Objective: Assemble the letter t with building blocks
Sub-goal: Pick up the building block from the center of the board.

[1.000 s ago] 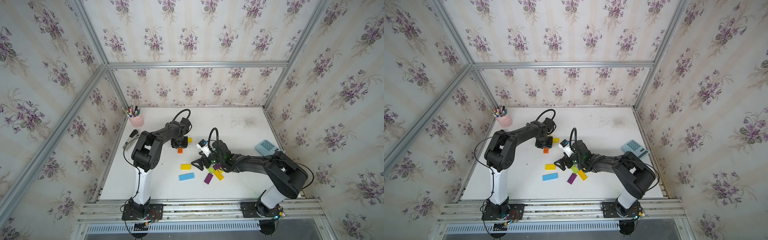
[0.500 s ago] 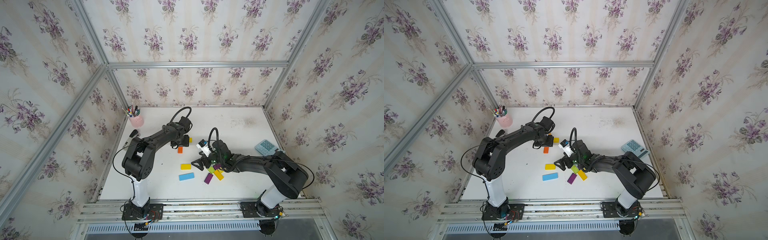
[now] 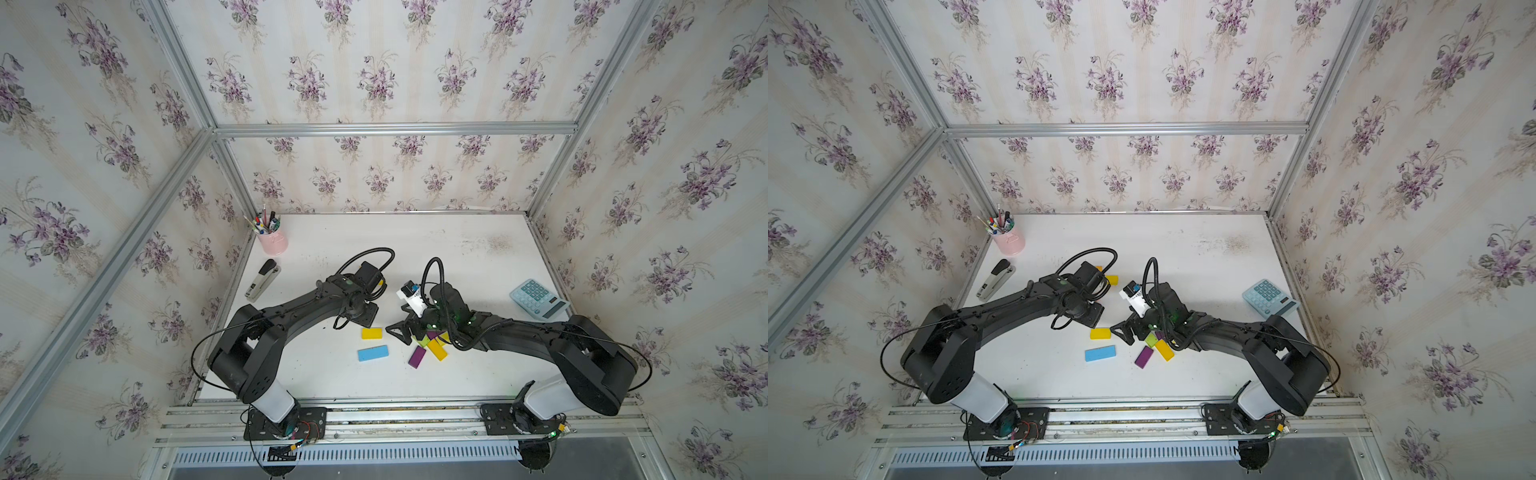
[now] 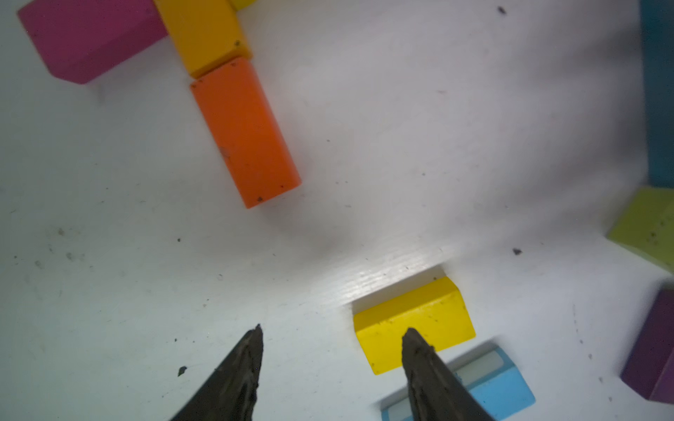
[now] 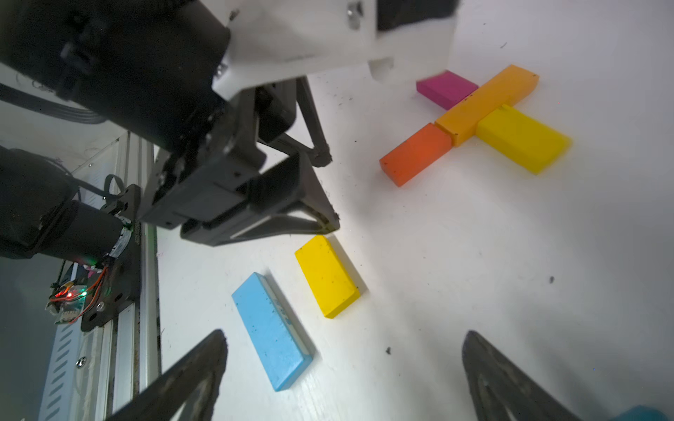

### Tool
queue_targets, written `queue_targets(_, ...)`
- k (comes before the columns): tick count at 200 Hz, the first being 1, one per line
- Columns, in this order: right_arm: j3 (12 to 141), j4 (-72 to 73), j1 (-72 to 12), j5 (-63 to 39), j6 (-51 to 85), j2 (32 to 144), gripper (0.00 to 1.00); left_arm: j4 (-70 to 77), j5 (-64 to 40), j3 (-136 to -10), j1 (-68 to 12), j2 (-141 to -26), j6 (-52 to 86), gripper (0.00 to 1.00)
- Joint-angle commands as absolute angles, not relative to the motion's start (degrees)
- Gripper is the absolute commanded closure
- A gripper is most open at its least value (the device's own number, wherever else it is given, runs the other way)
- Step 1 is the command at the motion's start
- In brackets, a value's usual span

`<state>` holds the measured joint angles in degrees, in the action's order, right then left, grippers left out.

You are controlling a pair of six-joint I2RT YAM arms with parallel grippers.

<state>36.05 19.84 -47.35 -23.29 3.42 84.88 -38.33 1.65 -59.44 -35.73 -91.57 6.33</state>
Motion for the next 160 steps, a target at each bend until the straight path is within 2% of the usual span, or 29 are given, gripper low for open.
queue_targets(1,36.33,15.71,-50.32,-21.17,1.48,82.71,0.00,-36.97,3.61,-59.23,-36.36,-91.05,3.04,0.37)
queue_targets(27,32.35,17.16,-53.36,-19.75,2.96,79.09,0.00,-36.49,2.55,-57.93,-37.53,-89.97,1.43,0.37)
queue_targets(81,24.79,20.21,-53.52,-16.06,3.19,72.10,0.00,-32.70,1.55,-55.81,-39.55,-86.98,-2.25,0.37)
queue_targets(127,24.01,21.10,-53.42,-17.23,3.78,70.13,0.00,-39.51,6.06,-59.36,-44.19,-94.34,-10.63,0.38)
queue_targets(160,22.59,21.53,-53.23,-16.44,3.48,67.31,0.00,-43.69,7.37,-61.37,-44.21,-98.30,-13.15,0.38)
